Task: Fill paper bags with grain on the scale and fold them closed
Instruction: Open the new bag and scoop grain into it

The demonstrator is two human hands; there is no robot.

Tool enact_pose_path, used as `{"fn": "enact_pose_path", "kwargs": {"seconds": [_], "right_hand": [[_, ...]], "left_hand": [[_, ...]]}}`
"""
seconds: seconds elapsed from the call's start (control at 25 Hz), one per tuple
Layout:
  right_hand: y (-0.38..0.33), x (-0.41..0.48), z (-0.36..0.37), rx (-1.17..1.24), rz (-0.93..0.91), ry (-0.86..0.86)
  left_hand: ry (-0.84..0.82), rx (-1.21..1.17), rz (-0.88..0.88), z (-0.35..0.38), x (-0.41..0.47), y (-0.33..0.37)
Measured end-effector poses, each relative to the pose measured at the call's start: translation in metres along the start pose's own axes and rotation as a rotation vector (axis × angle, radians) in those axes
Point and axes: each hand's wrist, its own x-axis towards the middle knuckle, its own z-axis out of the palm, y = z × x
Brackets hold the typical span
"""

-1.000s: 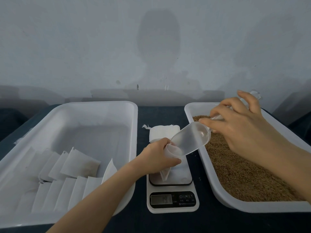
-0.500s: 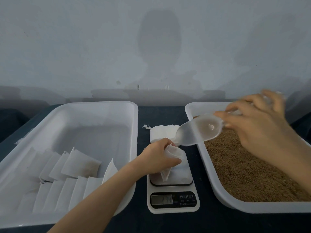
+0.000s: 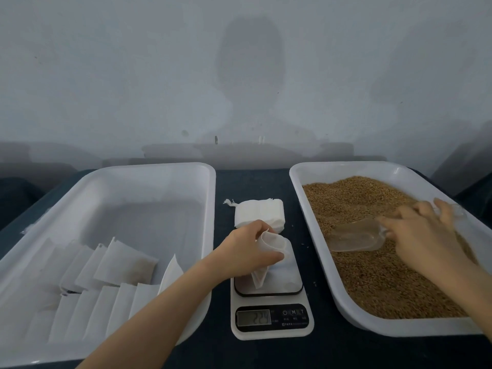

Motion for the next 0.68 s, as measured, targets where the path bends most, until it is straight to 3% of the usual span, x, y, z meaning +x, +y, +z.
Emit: {"fn": "enact_pose_path", "kwargs": {"seconds": [0.16, 0.48, 0.68], "right_hand": [[-0.002, 0.004, 0.009, 0.058, -0.005, -0.018], [0.011, 0.005, 0.025, 0.509, 0.054, -0.244], [0.025, 0.001, 0.027, 0.620, 0.086, -0.205]], "left_hand": [[-0.003, -0.008, -0.008, 0.000, 0.001, 0.000], [-0.003, -0.004, -0.009, 0.000, 0.002, -0.002], [0.002, -0.006, -0.007, 0.001, 0.001, -0.002]]}}
